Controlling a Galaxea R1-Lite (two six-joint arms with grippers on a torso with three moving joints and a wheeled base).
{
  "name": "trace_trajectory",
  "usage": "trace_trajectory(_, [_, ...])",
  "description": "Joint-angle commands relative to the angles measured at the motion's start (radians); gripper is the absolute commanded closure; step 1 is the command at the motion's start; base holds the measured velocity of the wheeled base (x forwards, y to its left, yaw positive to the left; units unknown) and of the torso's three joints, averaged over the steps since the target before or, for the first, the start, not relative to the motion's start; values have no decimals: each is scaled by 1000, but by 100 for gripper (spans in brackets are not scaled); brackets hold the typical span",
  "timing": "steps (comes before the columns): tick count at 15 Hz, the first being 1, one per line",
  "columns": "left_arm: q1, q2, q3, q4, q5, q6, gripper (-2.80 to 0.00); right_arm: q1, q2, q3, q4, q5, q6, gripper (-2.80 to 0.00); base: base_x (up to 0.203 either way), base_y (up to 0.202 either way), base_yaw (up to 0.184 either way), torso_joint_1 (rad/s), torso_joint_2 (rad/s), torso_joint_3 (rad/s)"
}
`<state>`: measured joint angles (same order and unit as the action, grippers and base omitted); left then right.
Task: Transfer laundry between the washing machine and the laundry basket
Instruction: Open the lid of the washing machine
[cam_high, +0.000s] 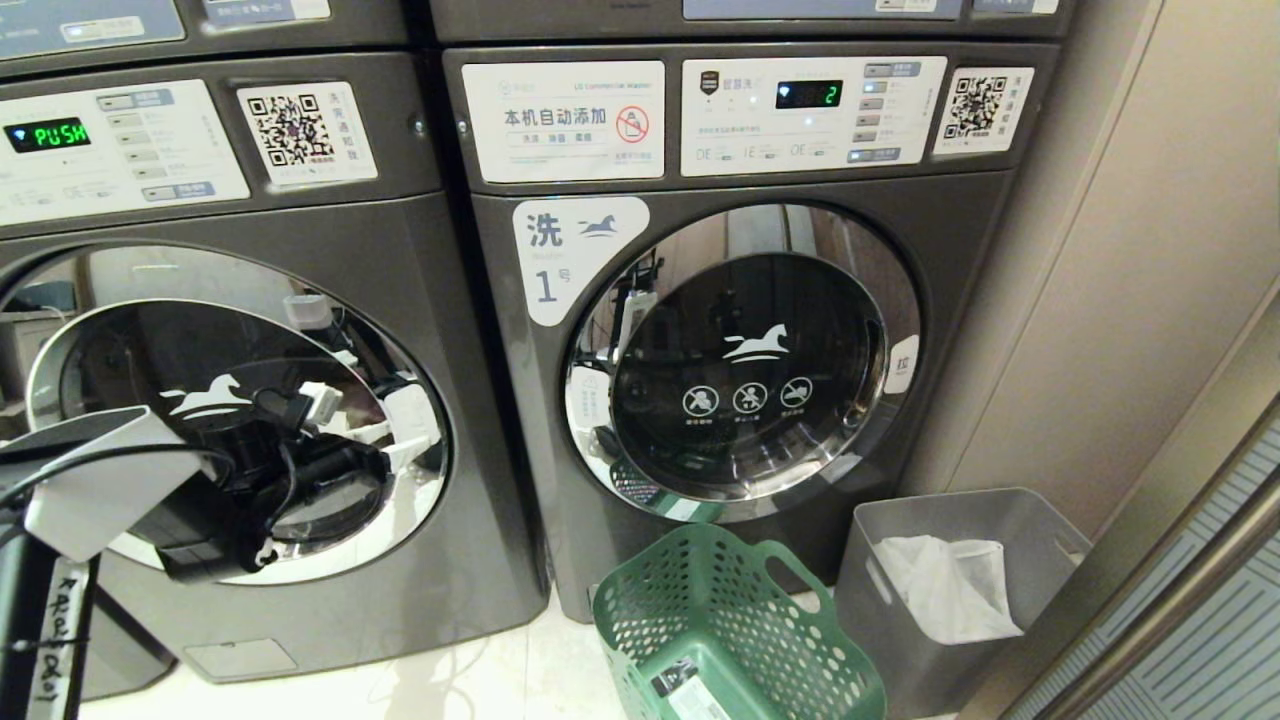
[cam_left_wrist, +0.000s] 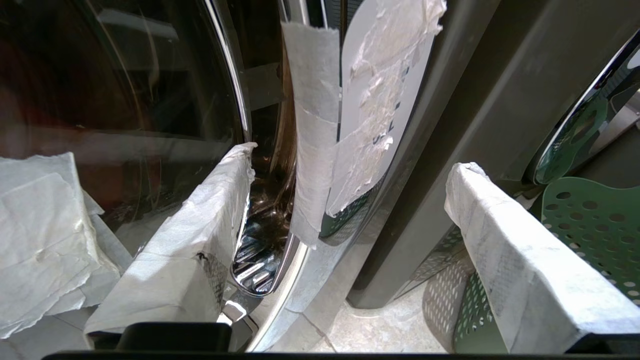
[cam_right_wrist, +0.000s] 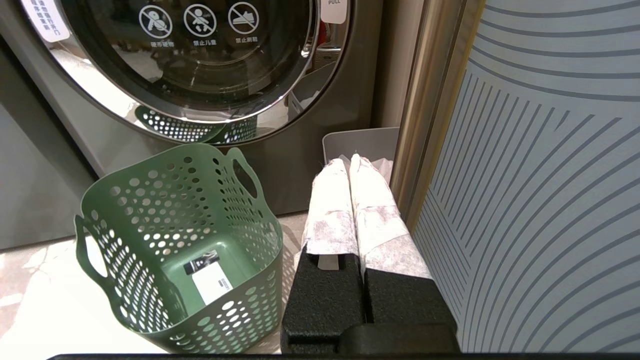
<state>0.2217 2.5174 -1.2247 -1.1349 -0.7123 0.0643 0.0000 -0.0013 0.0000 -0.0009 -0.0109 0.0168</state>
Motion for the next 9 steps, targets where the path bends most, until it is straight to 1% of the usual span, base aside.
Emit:
trace_trajectory(1, [-1, 12, 1, 1, 1, 0, -280, 1, 1, 0, 0, 0, 0, 0, 0, 0, 0, 0, 0, 0])
trace_trajectory(4, [-2, 2, 9, 1, 0, -2, -280, 0, 1, 0, -1, 0, 0, 0, 0, 0, 0, 0, 0, 0])
trace_trajectory(7, [-2, -27, 56, -5, -2, -4, -280, 1, 1, 0, 0, 0, 0, 0, 0, 0, 0, 0, 0, 0])
trace_trajectory(9, [-4, -34, 60, -25, -2, -5, -280, 0, 0, 0, 0, 0, 0, 0, 0, 0, 0, 0, 0, 0])
